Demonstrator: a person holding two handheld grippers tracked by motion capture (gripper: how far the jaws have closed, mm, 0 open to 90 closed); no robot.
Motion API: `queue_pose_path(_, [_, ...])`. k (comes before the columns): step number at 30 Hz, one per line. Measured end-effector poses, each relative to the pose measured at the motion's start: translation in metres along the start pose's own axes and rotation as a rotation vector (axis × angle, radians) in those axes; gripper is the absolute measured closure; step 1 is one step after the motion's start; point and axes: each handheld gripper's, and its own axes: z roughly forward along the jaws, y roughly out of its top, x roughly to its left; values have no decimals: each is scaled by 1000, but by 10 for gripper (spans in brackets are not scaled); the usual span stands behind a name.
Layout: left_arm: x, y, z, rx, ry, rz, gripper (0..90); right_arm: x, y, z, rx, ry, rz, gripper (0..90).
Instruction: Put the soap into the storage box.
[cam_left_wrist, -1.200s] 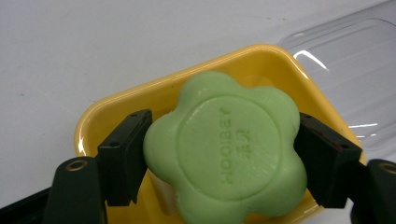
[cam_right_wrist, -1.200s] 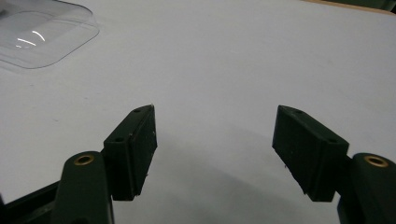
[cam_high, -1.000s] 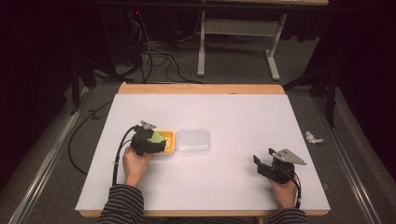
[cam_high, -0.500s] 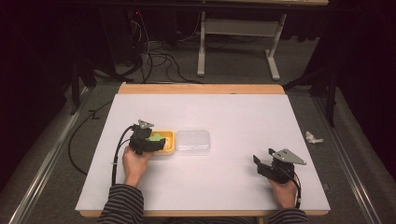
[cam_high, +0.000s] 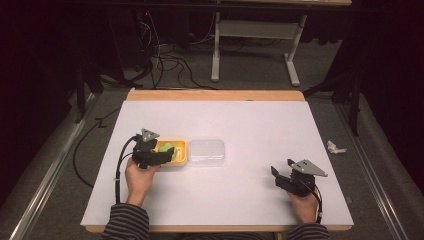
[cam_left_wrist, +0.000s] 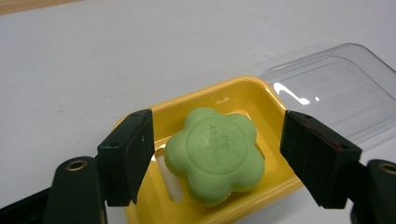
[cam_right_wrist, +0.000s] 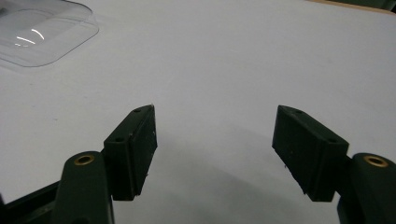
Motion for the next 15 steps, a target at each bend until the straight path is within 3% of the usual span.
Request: queue_pose_path(15, [-13, 0, -19, -5, -61, 2, 250, 0, 0, 0, 1, -2, -3, 311])
